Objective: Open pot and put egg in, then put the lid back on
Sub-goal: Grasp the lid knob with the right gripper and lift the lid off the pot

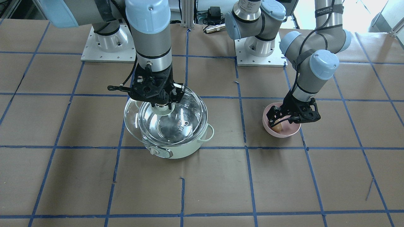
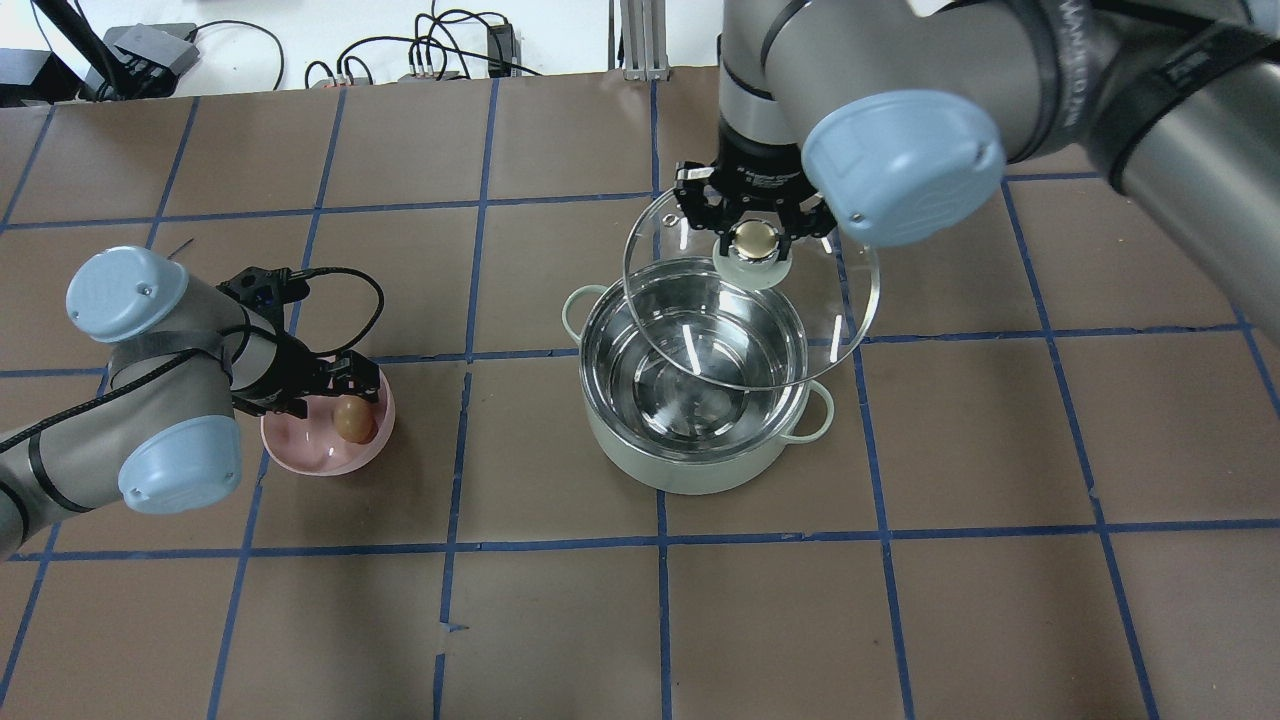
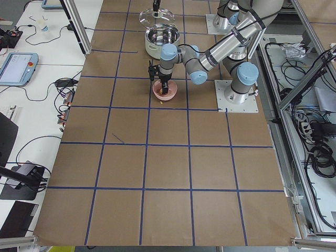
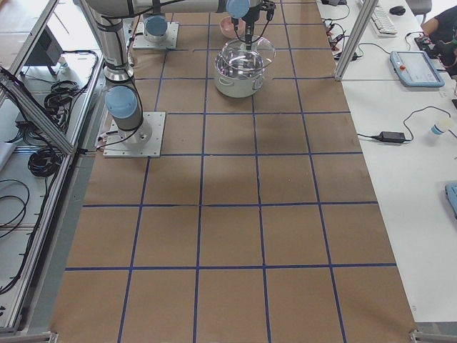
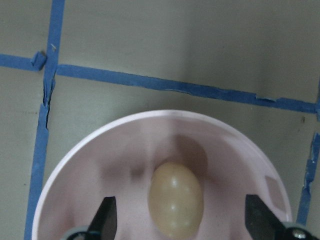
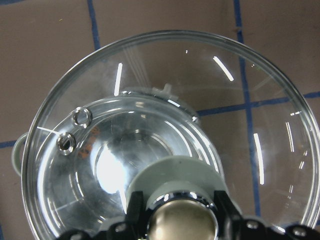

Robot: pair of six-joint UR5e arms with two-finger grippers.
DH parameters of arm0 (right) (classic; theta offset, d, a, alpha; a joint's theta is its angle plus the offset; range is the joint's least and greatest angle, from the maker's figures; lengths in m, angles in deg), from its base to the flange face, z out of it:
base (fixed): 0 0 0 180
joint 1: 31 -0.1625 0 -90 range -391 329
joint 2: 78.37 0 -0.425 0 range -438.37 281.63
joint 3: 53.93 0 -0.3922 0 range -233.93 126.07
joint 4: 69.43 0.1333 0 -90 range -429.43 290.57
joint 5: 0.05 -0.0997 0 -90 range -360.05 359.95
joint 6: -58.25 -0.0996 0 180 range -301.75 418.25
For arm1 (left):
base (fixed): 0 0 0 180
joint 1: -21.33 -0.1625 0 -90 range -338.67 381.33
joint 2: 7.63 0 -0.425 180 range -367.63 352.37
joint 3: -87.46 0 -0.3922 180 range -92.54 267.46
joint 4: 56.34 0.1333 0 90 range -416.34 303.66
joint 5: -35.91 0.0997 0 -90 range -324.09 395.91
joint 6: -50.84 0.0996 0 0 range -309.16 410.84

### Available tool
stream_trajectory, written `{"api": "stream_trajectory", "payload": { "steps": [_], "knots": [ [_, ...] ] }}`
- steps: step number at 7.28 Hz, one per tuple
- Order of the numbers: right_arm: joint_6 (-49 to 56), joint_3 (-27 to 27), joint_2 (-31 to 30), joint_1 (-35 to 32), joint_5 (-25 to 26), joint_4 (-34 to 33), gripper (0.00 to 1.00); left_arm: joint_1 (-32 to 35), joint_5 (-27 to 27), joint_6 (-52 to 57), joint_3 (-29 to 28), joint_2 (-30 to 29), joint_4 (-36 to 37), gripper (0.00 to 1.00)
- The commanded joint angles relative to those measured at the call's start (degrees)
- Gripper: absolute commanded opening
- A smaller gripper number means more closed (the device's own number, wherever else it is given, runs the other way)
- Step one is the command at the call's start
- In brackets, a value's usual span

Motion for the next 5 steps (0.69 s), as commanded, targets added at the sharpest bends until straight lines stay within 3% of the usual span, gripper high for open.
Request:
{"api": "stream_trajectory", "payload": {
  "steps": [1,5],
  "knots": [
    [8.0,-0.3,-4.0,8.2,-2.2,3.8,0.36,0.0,0.0,0.0,0.0,-0.1,0.0,0.91],
    [8.5,-0.6,-5.6,11.1,-0.8,4.2,0.37,0.0,0.0,0.1,0.7,-0.3,0.0,0.91]
  ]
}}
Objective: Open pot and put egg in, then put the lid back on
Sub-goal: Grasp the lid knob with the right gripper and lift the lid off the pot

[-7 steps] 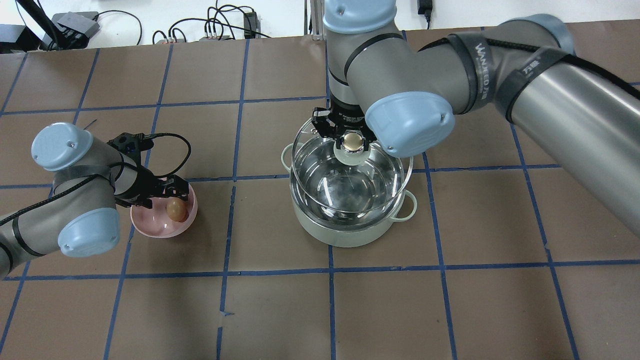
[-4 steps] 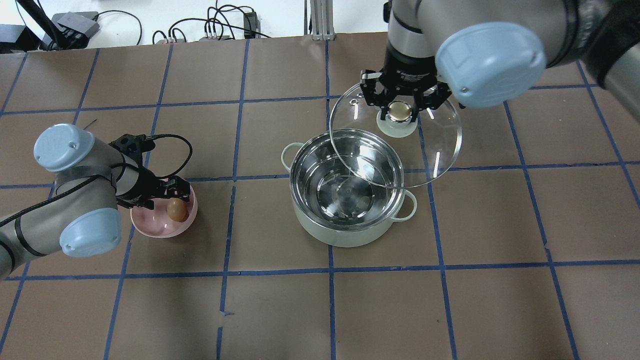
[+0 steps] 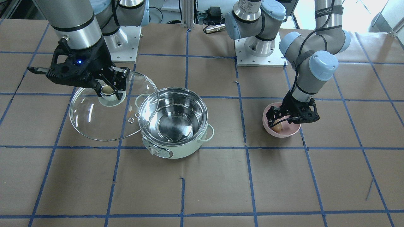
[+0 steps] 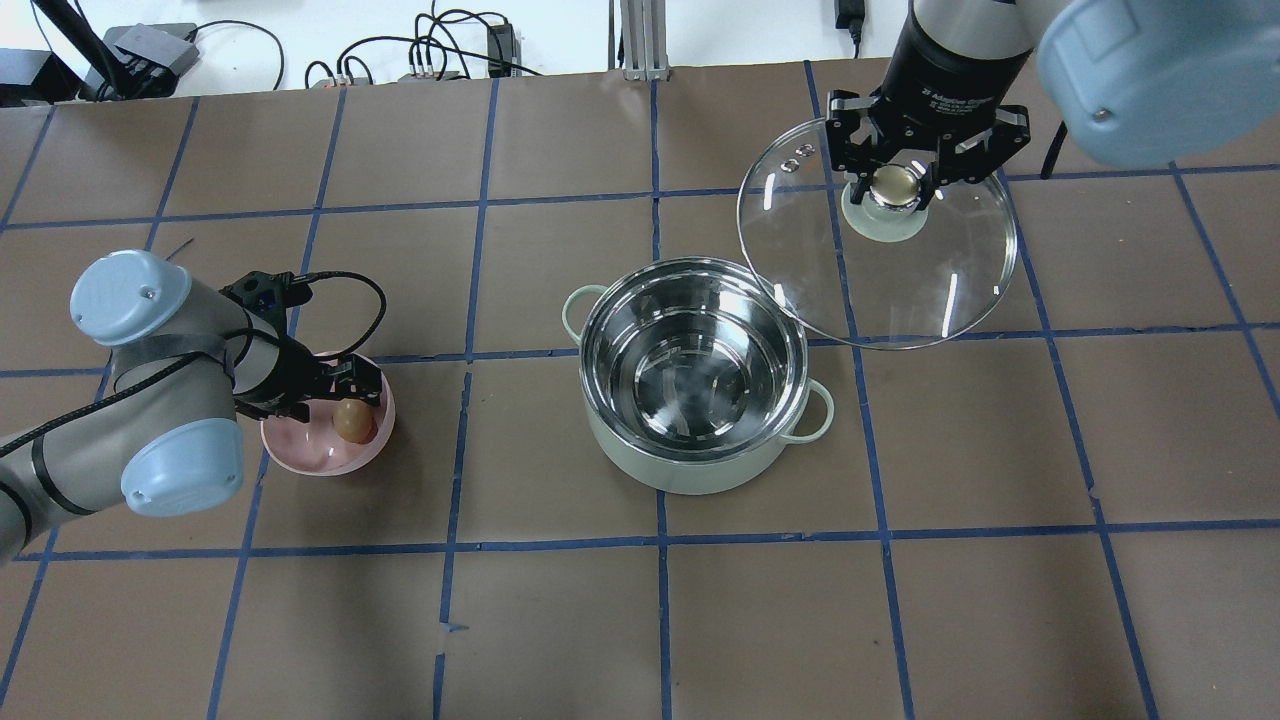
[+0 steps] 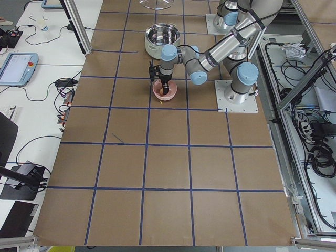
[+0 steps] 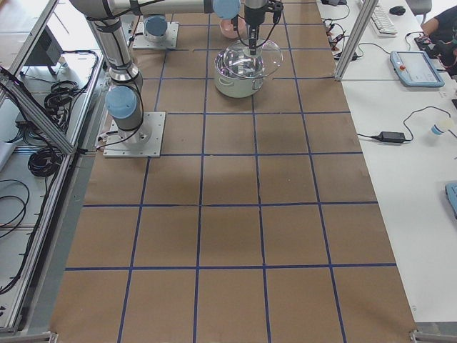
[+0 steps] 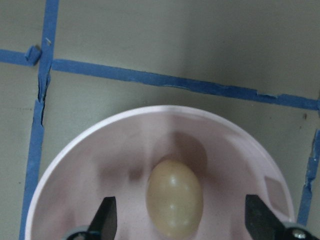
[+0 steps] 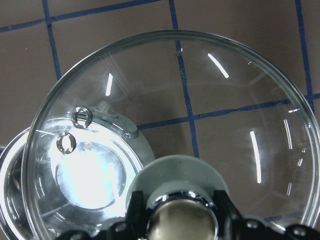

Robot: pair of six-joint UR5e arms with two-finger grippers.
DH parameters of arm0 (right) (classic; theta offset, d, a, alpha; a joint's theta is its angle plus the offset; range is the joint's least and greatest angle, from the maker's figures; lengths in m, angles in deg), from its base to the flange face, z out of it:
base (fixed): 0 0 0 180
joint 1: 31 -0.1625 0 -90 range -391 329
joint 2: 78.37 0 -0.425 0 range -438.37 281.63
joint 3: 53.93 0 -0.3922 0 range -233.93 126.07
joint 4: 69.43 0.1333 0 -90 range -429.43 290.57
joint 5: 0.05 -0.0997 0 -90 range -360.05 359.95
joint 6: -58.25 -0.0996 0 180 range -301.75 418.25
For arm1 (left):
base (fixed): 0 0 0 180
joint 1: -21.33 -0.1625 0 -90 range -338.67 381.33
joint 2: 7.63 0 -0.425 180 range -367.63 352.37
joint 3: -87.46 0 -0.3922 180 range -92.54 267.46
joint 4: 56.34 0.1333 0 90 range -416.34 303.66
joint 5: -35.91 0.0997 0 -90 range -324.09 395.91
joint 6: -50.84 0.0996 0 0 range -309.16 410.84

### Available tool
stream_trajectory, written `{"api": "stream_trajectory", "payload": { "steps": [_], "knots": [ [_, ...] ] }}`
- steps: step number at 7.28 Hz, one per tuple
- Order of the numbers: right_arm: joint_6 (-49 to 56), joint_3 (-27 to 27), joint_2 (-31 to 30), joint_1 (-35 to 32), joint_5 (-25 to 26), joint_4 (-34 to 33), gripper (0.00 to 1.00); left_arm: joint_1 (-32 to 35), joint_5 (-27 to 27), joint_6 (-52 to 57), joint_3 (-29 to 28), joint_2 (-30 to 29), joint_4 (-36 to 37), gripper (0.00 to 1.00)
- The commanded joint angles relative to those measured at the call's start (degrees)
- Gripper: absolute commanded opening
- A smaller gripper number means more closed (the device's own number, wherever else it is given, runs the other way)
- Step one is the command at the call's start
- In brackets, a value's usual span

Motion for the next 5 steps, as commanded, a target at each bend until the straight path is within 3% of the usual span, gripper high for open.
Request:
{"api": "stream_trajectory", "payload": {
  "steps": [1,5],
  "knots": [
    [4.3,-0.8,-1.0,3.4,2.5,0.2,0.38,0.0,0.2,0.1,0.5,-0.2,-0.1,0.91],
    [7.5,-0.9,-1.4,4.9,2.8,2.0,0.38,-0.3,0.4,0.0,0.6,-2.0,0.0,0.89]
  ]
}}
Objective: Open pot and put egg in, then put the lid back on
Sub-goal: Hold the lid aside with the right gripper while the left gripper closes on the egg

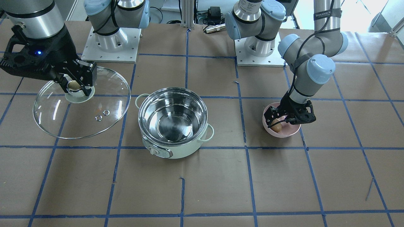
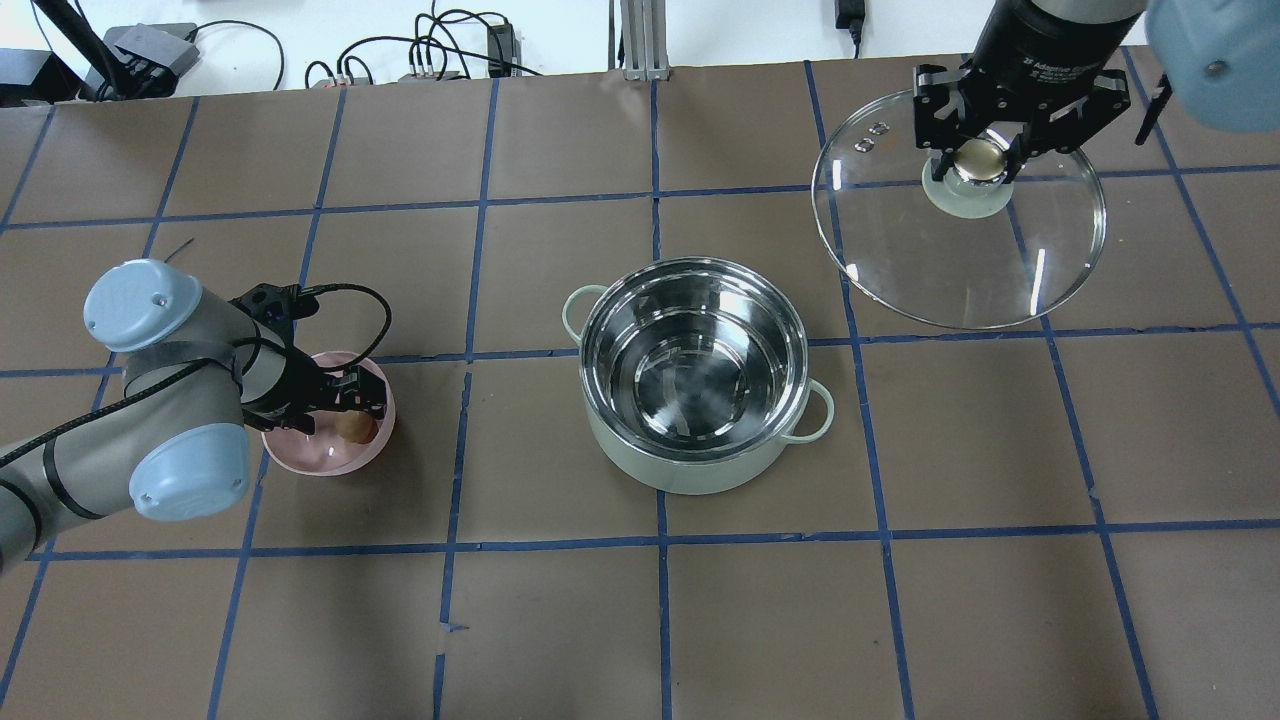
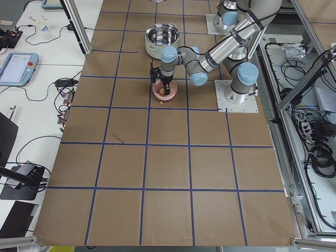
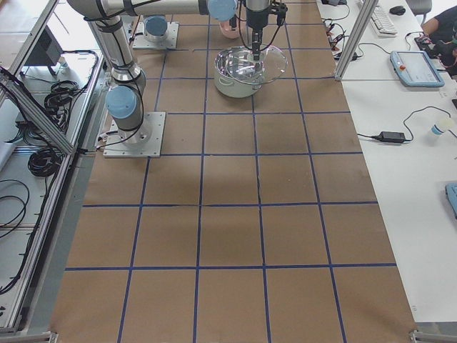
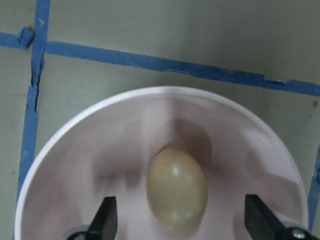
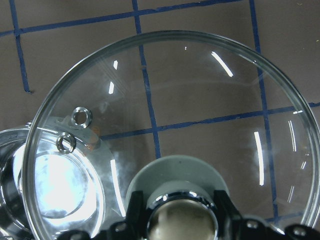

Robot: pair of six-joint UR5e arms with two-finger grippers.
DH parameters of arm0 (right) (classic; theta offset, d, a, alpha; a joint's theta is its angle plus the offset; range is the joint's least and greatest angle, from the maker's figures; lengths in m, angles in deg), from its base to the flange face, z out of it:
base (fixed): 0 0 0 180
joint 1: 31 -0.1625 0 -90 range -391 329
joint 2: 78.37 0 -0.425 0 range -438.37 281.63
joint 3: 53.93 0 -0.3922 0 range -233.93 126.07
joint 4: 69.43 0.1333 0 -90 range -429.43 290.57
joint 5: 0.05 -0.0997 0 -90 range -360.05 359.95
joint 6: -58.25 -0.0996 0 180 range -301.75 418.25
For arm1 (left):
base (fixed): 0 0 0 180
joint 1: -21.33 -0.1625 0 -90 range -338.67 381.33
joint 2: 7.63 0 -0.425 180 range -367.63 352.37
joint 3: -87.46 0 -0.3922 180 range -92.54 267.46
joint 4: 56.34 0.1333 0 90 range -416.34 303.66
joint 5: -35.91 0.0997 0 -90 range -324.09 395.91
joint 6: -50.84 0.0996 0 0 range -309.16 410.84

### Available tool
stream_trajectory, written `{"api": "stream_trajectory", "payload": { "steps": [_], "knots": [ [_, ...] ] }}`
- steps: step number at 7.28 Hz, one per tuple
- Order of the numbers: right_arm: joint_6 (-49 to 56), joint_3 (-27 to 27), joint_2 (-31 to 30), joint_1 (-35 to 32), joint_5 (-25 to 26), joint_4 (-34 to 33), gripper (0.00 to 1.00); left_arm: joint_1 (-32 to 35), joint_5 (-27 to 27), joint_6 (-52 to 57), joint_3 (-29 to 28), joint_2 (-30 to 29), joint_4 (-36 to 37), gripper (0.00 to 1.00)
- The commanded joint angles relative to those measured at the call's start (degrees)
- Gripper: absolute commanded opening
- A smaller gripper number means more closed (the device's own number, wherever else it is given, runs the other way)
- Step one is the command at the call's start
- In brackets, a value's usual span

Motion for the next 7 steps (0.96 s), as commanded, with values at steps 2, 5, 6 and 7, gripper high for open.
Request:
{"api": "stream_trajectory", "payload": {
  "steps": [2,5,6,7],
  "knots": [
    [1.0,0.2,-0.4,0.3,0.2,0.7,0.38,-0.3,-0.1,-0.2,0.0,-0.8,0.1,0.85],
    [2.2,0.3,-0.4,0.4,0.0,0.7,0.39,-0.3,-0.1,-0.1,0.0,-0.9,0.1,0.8],
    [2.3,0.4,-0.5,0.5,0.0,0.8,0.4,-0.3,-0.1,-0.1,-0.1,-1.0,0.1,0.8],
    [2.2,0.5,-0.9,0.5,0.0,0.8,0.4,-0.3,-0.2,-0.1,-0.1,-1.2,0.3,0.8]
  ]
}}
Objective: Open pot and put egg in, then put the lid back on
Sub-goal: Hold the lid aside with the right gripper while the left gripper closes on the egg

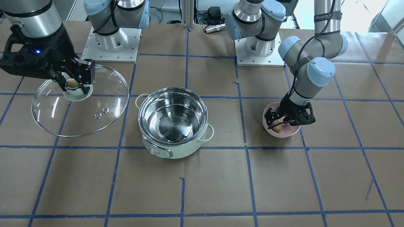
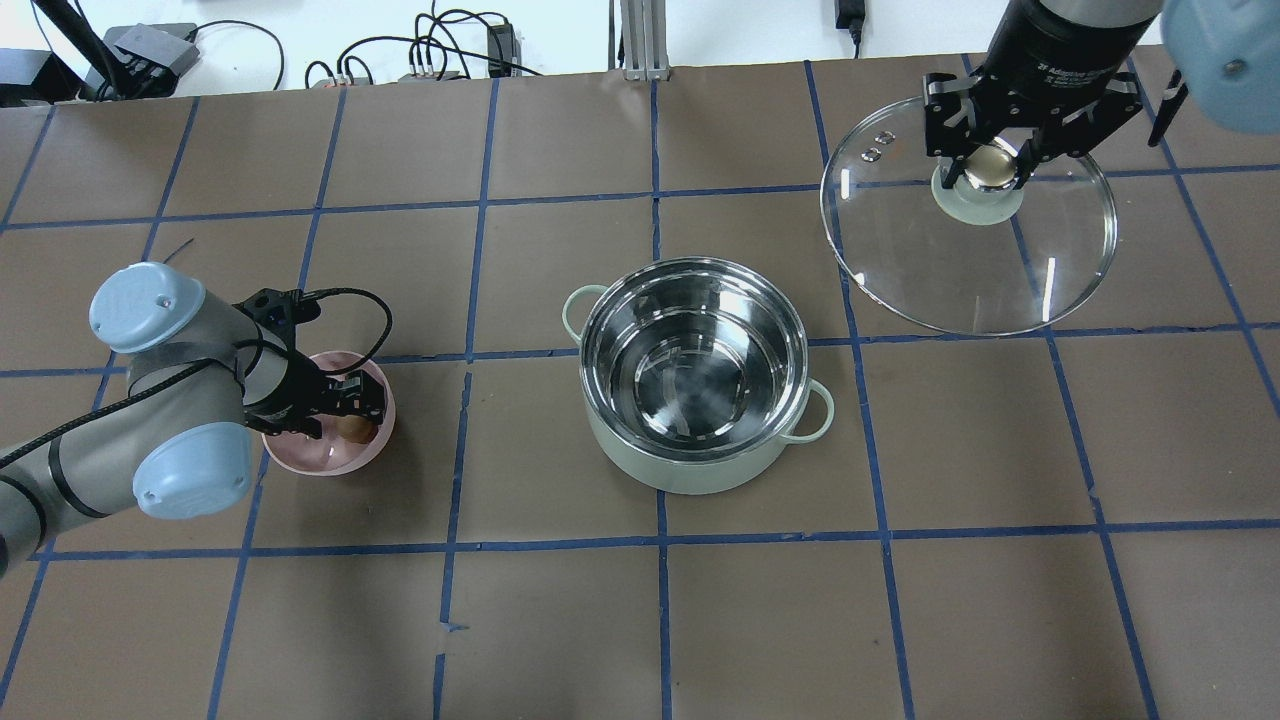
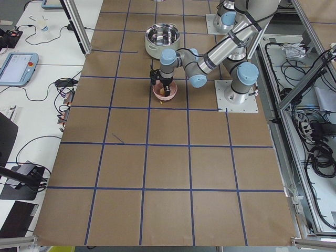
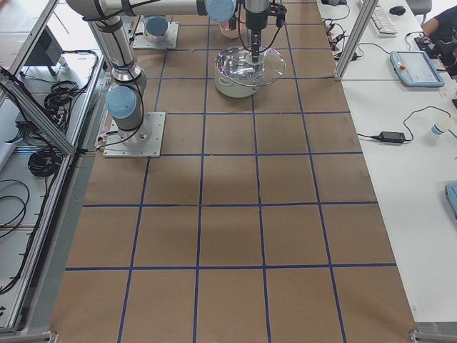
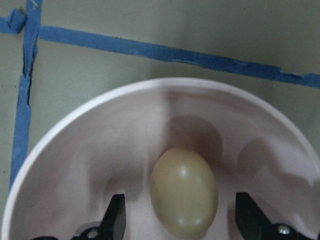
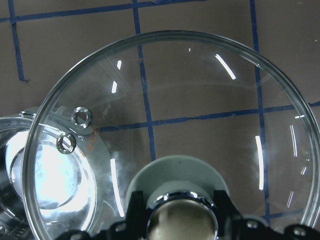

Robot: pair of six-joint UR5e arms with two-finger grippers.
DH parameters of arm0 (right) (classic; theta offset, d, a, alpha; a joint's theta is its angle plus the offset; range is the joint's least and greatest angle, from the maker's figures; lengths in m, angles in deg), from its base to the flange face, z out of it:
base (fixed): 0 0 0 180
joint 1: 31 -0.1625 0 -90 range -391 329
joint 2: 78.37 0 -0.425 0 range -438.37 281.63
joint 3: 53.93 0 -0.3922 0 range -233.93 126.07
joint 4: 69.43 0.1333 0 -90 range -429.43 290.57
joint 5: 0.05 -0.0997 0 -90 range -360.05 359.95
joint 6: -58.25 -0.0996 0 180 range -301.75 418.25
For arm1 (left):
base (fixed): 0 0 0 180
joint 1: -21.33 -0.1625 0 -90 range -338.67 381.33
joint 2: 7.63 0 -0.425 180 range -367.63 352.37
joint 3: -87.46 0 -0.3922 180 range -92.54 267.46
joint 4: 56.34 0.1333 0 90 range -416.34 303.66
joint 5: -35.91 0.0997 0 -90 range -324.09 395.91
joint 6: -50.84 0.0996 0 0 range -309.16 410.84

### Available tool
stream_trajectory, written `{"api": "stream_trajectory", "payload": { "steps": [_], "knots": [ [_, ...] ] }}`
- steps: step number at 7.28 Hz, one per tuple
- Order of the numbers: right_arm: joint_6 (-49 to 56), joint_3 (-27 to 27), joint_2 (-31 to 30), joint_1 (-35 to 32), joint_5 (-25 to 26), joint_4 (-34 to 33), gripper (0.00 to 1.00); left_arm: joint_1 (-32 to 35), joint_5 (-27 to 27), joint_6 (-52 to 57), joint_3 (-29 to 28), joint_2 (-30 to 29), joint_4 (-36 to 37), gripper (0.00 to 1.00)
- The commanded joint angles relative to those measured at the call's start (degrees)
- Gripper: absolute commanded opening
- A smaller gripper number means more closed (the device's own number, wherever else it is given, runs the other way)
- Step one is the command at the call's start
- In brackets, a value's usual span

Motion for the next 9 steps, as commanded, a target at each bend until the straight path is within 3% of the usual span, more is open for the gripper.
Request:
{"api": "stream_trajectory", "payload": {
  "steps": [1,3,5,9],
  "knots": [
    [0.0,0.2,-0.3,0.0,0.0,0.0,0.4,0.0,-0.1,-0.1,0.0,-0.2,0.5,0.74],
    [0.1,0.3,-0.3,0.0,-0.4,0.1,0.41,0.0,-0.2,0.0,-0.3,-0.2,0.6,0.63],
    [0.1,0.4,-0.4,0.0,-0.3,0.1,0.41,0.0,-0.2,0.0,-0.4,-0.2,0.6,0.43],
    [0.0,0.6,-0.8,0.0,-0.3,0.1,0.41,0.0,-0.1,0.0,-0.6,-0.2,0.6,0.27]
  ]
}}
